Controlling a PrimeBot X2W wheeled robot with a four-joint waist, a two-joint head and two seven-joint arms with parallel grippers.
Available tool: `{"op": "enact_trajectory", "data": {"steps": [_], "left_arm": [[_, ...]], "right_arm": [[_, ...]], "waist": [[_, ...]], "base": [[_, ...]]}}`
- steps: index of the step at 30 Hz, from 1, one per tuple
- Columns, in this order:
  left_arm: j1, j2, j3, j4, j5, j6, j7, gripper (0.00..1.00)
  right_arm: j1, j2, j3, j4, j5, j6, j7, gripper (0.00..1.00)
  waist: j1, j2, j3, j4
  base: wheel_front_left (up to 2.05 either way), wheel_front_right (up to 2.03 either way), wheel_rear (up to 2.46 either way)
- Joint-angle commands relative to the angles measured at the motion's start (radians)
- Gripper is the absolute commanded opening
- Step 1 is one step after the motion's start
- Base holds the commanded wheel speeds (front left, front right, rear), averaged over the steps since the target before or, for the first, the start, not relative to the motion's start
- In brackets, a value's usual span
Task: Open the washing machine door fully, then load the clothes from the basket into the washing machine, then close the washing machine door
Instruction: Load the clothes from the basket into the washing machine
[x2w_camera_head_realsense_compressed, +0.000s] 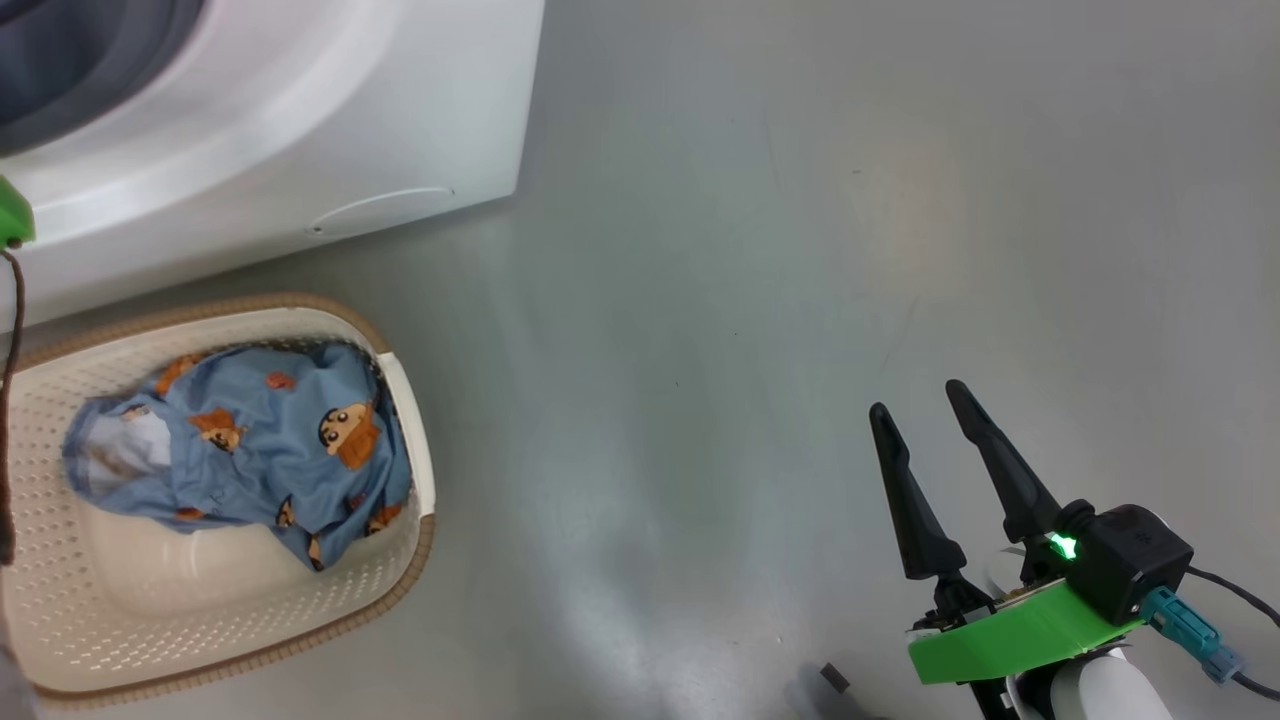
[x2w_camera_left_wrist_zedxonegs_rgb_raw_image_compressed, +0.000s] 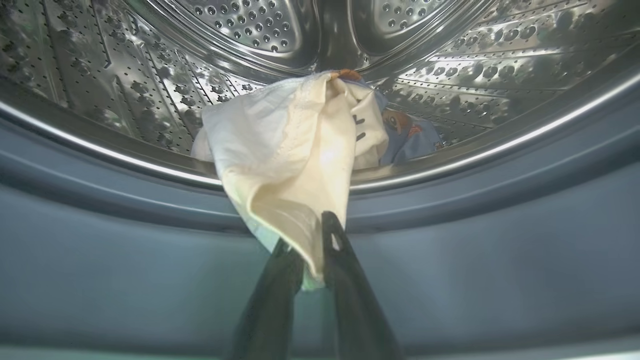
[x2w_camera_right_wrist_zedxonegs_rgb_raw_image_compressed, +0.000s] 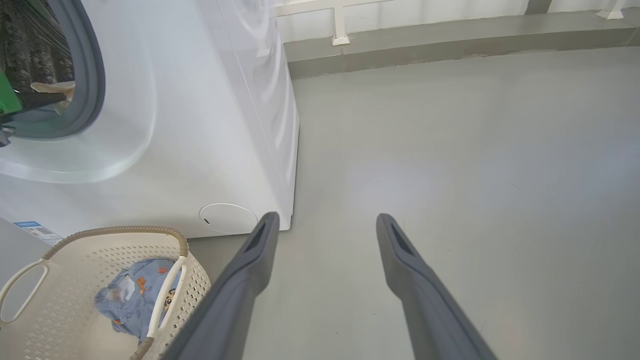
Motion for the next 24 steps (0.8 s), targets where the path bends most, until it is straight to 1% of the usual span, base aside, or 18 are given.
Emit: {"op": "enact_trajectory", "data": {"steps": [1,10,24], "left_arm": [[-0.025,0.052,0.003,-0.009,0.006,0.007,-0.013,0.00],[-0.093,0.062,-0.023,0.013,0.016,0.011,-0.042,0.00],[-0.215,0.138,-0.045,0.020,0.032,0.026,-0.120,0.00]], "right_arm": [[0.002,-0.003,0.026,-0.025,-0.011,0.002,-0.005,1.00],[-0.005,-0.003,0.035,-0.029,-0.011,0.002,-0.005,1.00],[-0.014,-0.003,0.071,-0.038,-0.015,0.002,-0.005,1.00]], "waist": [[0.0000,0.0000,0.007,-0.003],[0.0000,0.0000,0.031,-0.010],[0.0000,0.0000,0.089,-0.058]], "base": [[0.00,0.00,0.00],[0.00,0.00,0.00],[0.00,0.00,0.00]]}}
